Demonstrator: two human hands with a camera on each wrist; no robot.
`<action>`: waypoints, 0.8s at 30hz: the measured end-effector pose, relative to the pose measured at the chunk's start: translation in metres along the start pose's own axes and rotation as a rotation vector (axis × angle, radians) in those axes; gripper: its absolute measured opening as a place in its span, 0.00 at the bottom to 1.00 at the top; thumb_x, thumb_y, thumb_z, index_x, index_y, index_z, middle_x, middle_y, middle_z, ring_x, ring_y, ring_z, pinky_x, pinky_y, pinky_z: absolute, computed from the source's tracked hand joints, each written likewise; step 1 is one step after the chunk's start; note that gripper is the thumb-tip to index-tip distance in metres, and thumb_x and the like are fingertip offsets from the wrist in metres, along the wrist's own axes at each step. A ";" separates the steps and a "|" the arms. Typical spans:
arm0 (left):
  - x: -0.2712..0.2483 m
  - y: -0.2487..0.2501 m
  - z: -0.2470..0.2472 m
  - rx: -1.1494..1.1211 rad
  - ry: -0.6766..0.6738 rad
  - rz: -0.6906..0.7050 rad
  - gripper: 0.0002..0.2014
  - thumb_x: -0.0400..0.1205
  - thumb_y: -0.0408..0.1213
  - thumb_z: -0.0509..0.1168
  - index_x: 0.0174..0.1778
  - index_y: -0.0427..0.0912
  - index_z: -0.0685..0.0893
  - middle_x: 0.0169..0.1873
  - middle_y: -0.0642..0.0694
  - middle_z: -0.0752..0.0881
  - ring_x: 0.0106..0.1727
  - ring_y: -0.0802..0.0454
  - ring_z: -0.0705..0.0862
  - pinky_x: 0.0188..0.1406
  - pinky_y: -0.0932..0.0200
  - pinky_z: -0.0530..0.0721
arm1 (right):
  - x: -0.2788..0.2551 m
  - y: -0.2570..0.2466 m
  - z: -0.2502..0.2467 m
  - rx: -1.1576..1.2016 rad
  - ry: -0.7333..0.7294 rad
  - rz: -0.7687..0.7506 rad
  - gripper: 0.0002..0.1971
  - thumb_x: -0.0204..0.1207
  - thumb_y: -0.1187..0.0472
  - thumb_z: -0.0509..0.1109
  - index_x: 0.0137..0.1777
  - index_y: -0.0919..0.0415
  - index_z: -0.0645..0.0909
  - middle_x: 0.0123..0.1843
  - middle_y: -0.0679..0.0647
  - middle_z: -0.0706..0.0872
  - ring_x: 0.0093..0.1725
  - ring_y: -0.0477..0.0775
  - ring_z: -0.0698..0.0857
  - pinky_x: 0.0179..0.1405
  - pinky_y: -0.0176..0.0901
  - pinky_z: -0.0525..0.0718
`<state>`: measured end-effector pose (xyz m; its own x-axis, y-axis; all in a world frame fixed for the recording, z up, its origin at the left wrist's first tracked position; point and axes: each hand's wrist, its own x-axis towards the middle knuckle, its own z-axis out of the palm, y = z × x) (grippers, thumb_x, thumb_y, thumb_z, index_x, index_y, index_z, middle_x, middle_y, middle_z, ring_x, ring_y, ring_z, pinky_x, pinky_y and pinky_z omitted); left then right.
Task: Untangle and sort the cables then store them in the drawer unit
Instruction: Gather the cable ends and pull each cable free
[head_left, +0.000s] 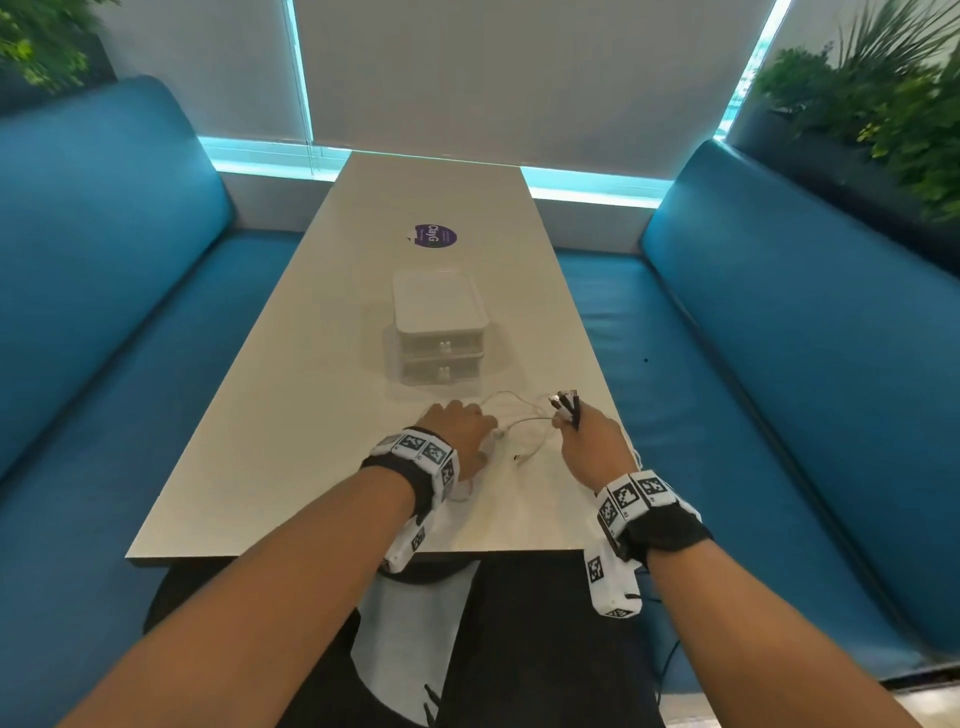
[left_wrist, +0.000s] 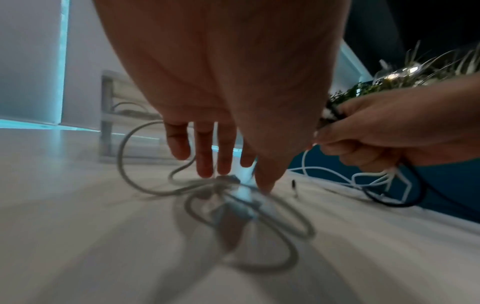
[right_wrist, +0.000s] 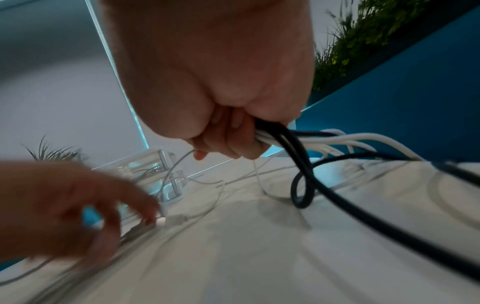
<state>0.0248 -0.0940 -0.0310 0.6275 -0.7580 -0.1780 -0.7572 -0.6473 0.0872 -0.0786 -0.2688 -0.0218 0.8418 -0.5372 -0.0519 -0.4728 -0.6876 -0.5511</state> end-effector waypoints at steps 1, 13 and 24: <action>-0.002 -0.006 0.004 -0.002 -0.032 -0.030 0.25 0.83 0.48 0.64 0.76 0.49 0.74 0.74 0.46 0.74 0.70 0.41 0.74 0.69 0.44 0.73 | 0.001 0.002 -0.002 0.004 0.017 0.027 0.08 0.83 0.55 0.59 0.46 0.46 0.79 0.45 0.50 0.87 0.47 0.58 0.86 0.51 0.55 0.85; -0.018 -0.037 -0.002 0.148 0.014 -0.237 0.23 0.81 0.53 0.65 0.67 0.44 0.77 0.68 0.41 0.75 0.69 0.39 0.72 0.69 0.44 0.70 | 0.000 0.012 -0.010 -0.085 0.149 0.259 0.13 0.85 0.59 0.55 0.64 0.61 0.77 0.62 0.64 0.84 0.60 0.69 0.83 0.59 0.61 0.82; -0.009 -0.020 0.005 0.154 0.041 0.083 0.20 0.83 0.24 0.57 0.64 0.48 0.83 0.59 0.46 0.81 0.60 0.42 0.78 0.57 0.51 0.71 | -0.016 0.000 0.010 -0.073 -0.051 -0.220 0.17 0.84 0.59 0.64 0.71 0.51 0.82 0.54 0.59 0.91 0.53 0.64 0.88 0.53 0.47 0.83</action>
<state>0.0329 -0.0738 -0.0363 0.5661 -0.8131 -0.1360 -0.8236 -0.5648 -0.0516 -0.0894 -0.2556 -0.0296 0.9378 -0.3465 0.0200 -0.2924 -0.8199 -0.4922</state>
